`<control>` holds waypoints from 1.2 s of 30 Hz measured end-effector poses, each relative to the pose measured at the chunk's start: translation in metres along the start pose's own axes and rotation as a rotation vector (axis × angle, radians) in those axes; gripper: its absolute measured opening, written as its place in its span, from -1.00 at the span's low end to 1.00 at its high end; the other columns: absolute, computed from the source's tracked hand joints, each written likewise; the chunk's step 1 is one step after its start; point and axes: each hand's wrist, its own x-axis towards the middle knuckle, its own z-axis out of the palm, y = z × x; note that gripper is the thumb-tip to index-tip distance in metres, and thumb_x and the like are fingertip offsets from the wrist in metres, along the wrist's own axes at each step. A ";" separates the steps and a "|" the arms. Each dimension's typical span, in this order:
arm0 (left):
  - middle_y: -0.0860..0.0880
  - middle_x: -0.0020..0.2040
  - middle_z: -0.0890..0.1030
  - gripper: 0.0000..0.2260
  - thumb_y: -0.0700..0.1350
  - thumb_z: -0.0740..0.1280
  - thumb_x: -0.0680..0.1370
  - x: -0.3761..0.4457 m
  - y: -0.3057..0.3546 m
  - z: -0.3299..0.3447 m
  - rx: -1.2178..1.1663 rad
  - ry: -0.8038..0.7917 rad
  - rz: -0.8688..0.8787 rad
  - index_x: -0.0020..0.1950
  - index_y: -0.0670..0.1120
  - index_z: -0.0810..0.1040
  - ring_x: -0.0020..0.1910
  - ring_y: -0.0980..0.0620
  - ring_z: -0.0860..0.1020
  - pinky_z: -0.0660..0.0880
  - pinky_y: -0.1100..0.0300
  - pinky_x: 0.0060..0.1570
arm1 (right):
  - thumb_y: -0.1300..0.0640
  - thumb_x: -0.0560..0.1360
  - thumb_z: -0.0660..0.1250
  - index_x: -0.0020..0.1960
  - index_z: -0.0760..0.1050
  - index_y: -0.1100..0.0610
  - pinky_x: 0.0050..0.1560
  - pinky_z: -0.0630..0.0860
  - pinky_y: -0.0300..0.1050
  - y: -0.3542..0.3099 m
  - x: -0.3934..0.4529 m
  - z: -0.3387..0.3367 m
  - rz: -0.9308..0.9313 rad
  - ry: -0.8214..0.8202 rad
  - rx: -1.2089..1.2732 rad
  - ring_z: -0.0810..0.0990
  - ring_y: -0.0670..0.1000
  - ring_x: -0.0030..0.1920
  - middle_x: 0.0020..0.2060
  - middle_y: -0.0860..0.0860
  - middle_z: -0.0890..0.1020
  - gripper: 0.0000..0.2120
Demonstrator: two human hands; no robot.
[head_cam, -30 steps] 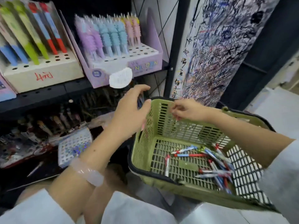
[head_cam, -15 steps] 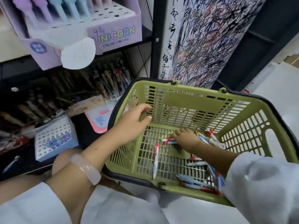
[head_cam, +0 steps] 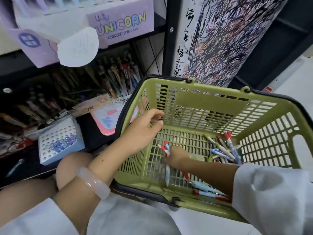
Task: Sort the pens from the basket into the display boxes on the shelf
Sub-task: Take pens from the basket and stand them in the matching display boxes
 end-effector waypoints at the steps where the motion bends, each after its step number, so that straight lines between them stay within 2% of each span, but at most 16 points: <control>1: 0.19 0.11 0.44 -0.74 -0.12 0.19 0.60 0.000 0.001 -0.001 -0.016 0.008 -0.007 0.29 0.00 0.41 0.12 0.27 0.38 0.25 0.45 0.05 | 0.06 0.47 0.31 -0.21 0.38 0.15 -0.57 0.22 -0.25 -0.002 0.000 -0.003 0.007 -0.012 0.031 0.39 -0.08 -0.46 -0.43 -0.04 0.40 -0.81; 3: 0.18 0.11 0.45 -0.74 -0.12 0.19 0.60 -0.002 0.003 -0.002 -0.035 0.012 -0.021 0.29 0.00 0.42 0.12 0.25 0.39 0.26 0.37 0.09 | 0.11 0.48 0.30 -0.31 0.32 0.11 -0.57 0.26 -0.30 -0.006 -0.003 -0.016 -0.009 -0.031 0.232 0.40 -0.09 -0.47 -0.43 -0.01 0.42 -0.76; 7: 0.08 0.19 0.43 -0.68 -0.12 0.19 0.59 -0.006 0.009 -0.004 -0.117 0.029 -0.082 0.35 0.00 0.34 0.10 0.19 0.42 0.33 0.27 0.09 | 0.04 0.56 0.21 -0.25 0.37 0.14 -0.44 0.33 -0.24 -0.027 -0.028 -0.067 -0.136 0.009 0.901 0.40 -0.04 -0.45 -0.41 0.06 0.45 -0.74; 10: 0.01 0.27 0.45 -0.58 -0.05 0.22 0.59 -0.013 0.016 -0.003 -0.341 -0.032 -0.193 0.42 0.04 0.20 0.18 0.08 0.46 0.36 0.11 0.25 | -0.05 0.57 0.21 -0.23 0.38 0.13 -0.43 0.39 -0.23 -0.049 -0.056 -0.108 -0.303 -0.022 1.248 0.44 -0.06 -0.45 -0.46 0.01 0.43 -0.69; 12: -0.05 0.25 0.50 -0.63 -0.06 0.21 0.59 -0.020 0.023 -0.001 -0.557 -0.125 -0.220 0.37 0.09 0.21 0.22 -0.02 0.50 0.39 -0.05 0.29 | -0.05 0.58 0.18 -0.21 0.41 0.13 -0.40 0.47 -0.25 -0.066 -0.076 -0.125 -0.429 -0.071 1.385 0.49 -0.10 -0.44 -0.44 -0.02 0.47 -0.70; 14: -0.11 0.25 0.52 -0.69 -0.15 0.19 0.60 -0.024 0.030 -0.004 -0.715 -0.138 -0.185 0.28 0.13 0.22 0.21 -0.13 0.52 0.43 -0.12 0.24 | -0.05 0.59 0.15 -0.17 0.44 0.11 -0.32 0.51 -0.24 -0.085 -0.091 -0.133 -0.494 -0.038 1.375 0.54 -0.09 -0.37 -0.37 -0.02 0.54 -0.72; 16: -0.17 0.14 0.58 -0.65 -0.22 0.17 0.59 -0.027 0.033 -0.014 -0.783 -0.097 -0.123 0.30 0.11 0.25 0.10 -0.21 0.57 0.53 -0.10 0.09 | -0.08 0.59 0.14 -0.09 0.47 0.09 -0.18 0.50 -0.13 -0.103 -0.105 -0.138 -0.525 0.036 1.248 0.55 -0.01 -0.25 -0.27 0.02 0.54 -0.73; 17: -0.12 0.01 0.63 -0.64 -0.23 0.16 0.59 -0.029 0.033 -0.020 -0.801 -0.088 -0.088 0.32 0.11 0.27 -0.02 -0.16 0.62 0.59 -0.01 -0.06 | -0.07 0.59 0.13 -0.05 0.48 0.08 -0.16 0.48 -0.12 -0.112 -0.112 -0.141 -0.542 0.068 1.182 0.53 -0.01 -0.23 -0.28 -0.02 0.54 -0.74; 19: 0.03 -0.27 0.63 -0.69 -0.20 0.16 0.60 -0.038 0.033 -0.033 -0.773 -0.064 -0.014 0.30 0.07 0.33 -0.30 0.05 0.61 0.54 0.20 -0.32 | -0.04 0.60 0.12 -0.06 0.48 0.07 -0.27 0.42 -0.22 -0.128 -0.126 -0.147 -0.599 0.132 1.051 0.49 -0.14 -0.34 -0.41 -0.16 0.50 -0.76; 21: 0.05 -0.39 0.55 -0.77 -0.13 0.17 0.60 -0.047 0.029 -0.046 -0.686 0.013 0.055 0.25 -0.01 0.39 -0.40 0.12 0.52 0.45 0.23 -0.40 | 0.01 0.61 0.13 -0.16 0.47 0.02 -0.33 0.39 -0.32 -0.146 -0.138 -0.152 -0.668 0.179 0.944 0.45 -0.24 -0.42 -0.50 -0.22 0.48 -0.77; 24: 0.06 -0.44 0.47 -0.90 0.01 0.19 0.57 -0.062 0.021 -0.066 -0.580 0.133 0.157 0.00 0.17 0.48 -0.48 0.12 0.43 0.35 0.24 -0.49 | 0.05 0.60 0.16 -0.17 0.51 -0.01 -0.34 0.40 -0.43 -0.172 -0.152 -0.159 -0.751 0.173 0.898 0.49 -0.29 -0.39 -0.42 -0.22 0.55 -0.78; 25: 0.08 -0.45 0.44 -0.88 0.03 0.19 0.56 -0.068 0.019 -0.074 -0.564 0.159 0.178 -0.09 0.26 0.47 -0.51 0.12 0.39 0.32 0.25 -0.54 | 0.06 0.59 0.17 -0.15 0.53 -0.02 -0.30 0.43 -0.42 -0.180 -0.155 -0.161 -0.773 0.158 0.888 0.52 -0.28 -0.33 -0.35 -0.20 0.58 -0.79; 27: 0.13 -0.46 0.40 -0.80 -0.02 0.17 0.56 -0.080 0.015 -0.092 -0.552 0.209 0.200 -0.12 0.30 0.45 -0.54 0.15 0.31 0.26 0.30 -0.57 | 0.09 0.58 0.21 -0.14 0.55 0.01 -0.22 0.47 -0.36 -0.198 -0.161 -0.165 -0.801 0.101 0.904 0.56 -0.19 -0.26 -0.26 -0.10 0.61 -0.82; 29: 0.09 -0.43 0.33 -0.74 -0.04 0.17 0.55 -0.093 0.012 -0.110 -0.548 0.250 0.205 -0.17 0.35 0.45 -0.56 0.16 0.24 0.21 0.32 -0.58 | 0.14 0.55 0.24 -0.14 0.53 0.10 -0.28 0.45 -0.31 -0.218 -0.166 -0.169 -0.826 0.046 0.963 0.53 -0.11 -0.31 -0.32 -0.03 0.56 -0.87; 32: 0.06 -0.43 0.30 -0.77 0.00 0.19 0.51 -0.115 0.007 -0.137 -0.535 0.285 0.216 -0.24 0.34 0.47 -0.55 0.14 0.19 0.18 0.30 -0.59 | 0.20 0.55 0.24 -0.01 0.51 0.15 -0.19 0.51 -0.37 -0.254 -0.173 -0.173 -0.932 -0.011 1.056 0.61 -0.16 -0.25 -0.29 -0.03 0.61 -0.92; 36: 0.10 -0.45 0.31 -0.66 -0.07 0.21 0.59 -0.144 -0.007 -0.174 -0.513 0.370 0.184 -0.32 0.28 0.48 -0.55 0.15 0.20 0.18 0.32 -0.60 | 0.20 0.55 0.24 -0.02 0.52 0.07 0.04 0.55 -0.24 -0.296 -0.180 -0.172 -1.080 -0.068 0.951 0.63 -0.10 -0.08 -0.17 0.00 0.65 -0.90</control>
